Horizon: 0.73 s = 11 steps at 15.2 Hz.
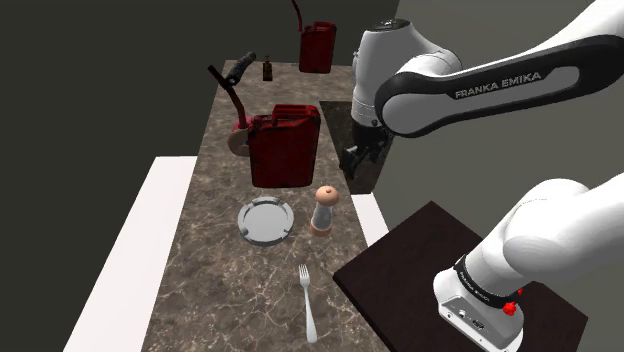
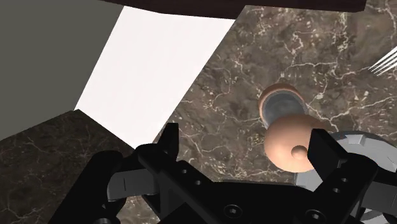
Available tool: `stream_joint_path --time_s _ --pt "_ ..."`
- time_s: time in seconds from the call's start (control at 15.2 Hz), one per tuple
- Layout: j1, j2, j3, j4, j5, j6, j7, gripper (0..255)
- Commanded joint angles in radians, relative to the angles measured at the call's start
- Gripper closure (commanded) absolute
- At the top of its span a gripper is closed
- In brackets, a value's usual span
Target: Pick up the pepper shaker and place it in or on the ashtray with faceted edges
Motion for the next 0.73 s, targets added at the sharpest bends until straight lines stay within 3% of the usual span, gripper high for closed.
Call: stream_joint_path --time_s 0.0,0.33,0.66 --pt "0.006 0.067 0.035 -0.004 -0.007 0.075 0.041 0" --pt "0.009 0.246 0.122 0.032 -0.068 0.218 0.163 0" --pt "-0.001 0.308 0.132 0.016 -0.106 0.291 0.197 0"
